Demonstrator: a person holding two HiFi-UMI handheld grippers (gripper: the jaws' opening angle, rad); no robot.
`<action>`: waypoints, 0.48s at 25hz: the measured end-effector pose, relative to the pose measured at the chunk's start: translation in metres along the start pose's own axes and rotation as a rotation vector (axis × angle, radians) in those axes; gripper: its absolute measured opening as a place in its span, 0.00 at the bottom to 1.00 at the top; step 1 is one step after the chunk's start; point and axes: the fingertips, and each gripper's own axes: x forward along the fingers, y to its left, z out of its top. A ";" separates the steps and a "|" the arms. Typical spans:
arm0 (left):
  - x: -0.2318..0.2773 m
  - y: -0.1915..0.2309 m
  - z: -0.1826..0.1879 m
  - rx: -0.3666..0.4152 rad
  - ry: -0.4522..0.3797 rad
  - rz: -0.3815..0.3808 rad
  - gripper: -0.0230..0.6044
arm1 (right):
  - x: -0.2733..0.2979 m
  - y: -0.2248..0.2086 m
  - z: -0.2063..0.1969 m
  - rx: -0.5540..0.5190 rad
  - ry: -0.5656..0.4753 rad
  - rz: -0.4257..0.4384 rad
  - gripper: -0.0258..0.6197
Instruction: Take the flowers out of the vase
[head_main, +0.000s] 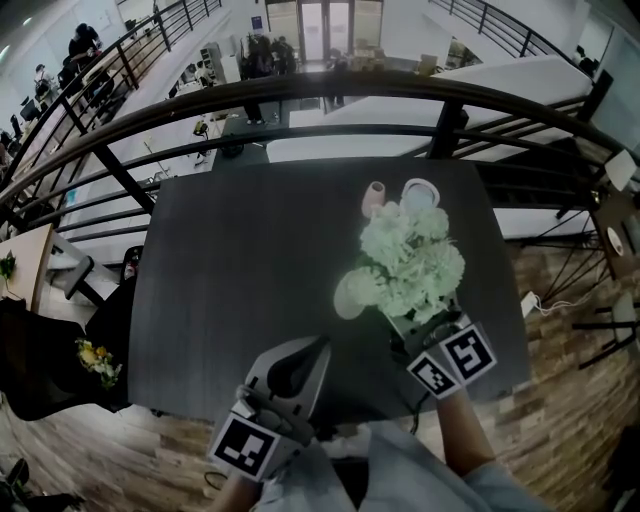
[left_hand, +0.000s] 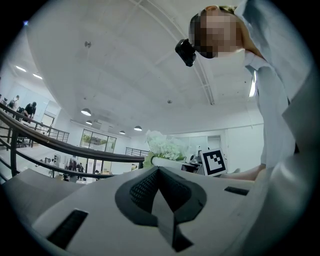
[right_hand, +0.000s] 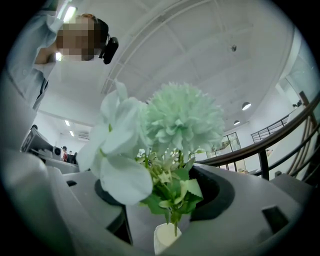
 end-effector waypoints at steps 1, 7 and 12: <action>0.000 0.000 0.000 0.000 -0.001 0.000 0.04 | -0.001 0.000 0.001 0.000 0.000 0.000 0.53; -0.003 0.002 0.001 0.000 -0.013 -0.009 0.04 | -0.001 0.004 0.007 -0.003 -0.001 -0.010 0.53; -0.006 0.004 -0.001 0.000 -0.014 -0.021 0.03 | -0.004 0.008 0.015 0.000 -0.012 -0.018 0.53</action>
